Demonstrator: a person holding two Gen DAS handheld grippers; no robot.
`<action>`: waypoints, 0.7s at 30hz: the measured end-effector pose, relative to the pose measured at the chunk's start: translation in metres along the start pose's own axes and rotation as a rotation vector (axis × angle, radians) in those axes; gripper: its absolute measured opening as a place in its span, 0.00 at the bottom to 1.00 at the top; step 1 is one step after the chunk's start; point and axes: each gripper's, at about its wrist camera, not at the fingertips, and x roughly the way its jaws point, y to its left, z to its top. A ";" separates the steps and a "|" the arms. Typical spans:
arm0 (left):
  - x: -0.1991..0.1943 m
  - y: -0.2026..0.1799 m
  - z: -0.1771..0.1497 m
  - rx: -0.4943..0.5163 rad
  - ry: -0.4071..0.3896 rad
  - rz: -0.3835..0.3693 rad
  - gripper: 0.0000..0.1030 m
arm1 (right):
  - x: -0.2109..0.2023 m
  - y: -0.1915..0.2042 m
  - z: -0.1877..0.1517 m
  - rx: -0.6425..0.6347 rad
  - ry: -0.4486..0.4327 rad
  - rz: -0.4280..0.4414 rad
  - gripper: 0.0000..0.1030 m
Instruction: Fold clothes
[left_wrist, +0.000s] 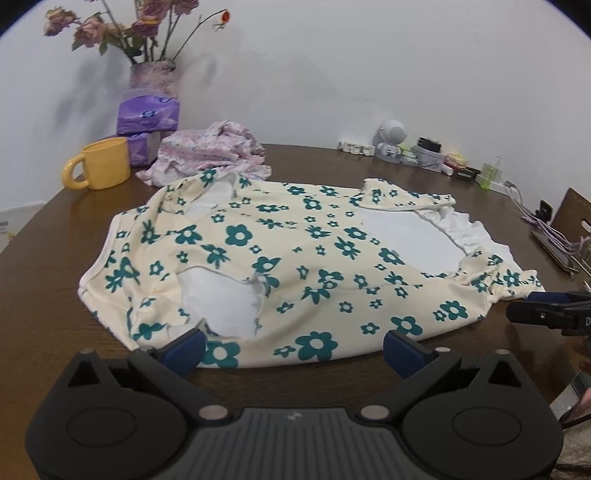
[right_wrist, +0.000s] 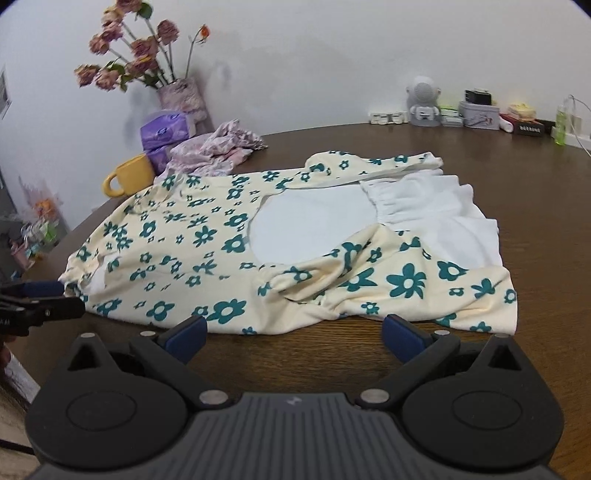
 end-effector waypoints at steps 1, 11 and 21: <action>0.000 0.001 0.000 -0.006 0.002 -0.002 1.00 | 0.000 0.000 0.000 0.002 -0.002 -0.004 1.00; 0.004 -0.004 0.002 0.046 0.049 -0.027 1.00 | -0.002 0.003 0.007 -0.070 -0.011 0.031 1.00; 0.014 -0.008 0.013 0.152 0.126 -0.081 1.00 | 0.003 0.018 0.026 -0.358 0.087 0.065 1.00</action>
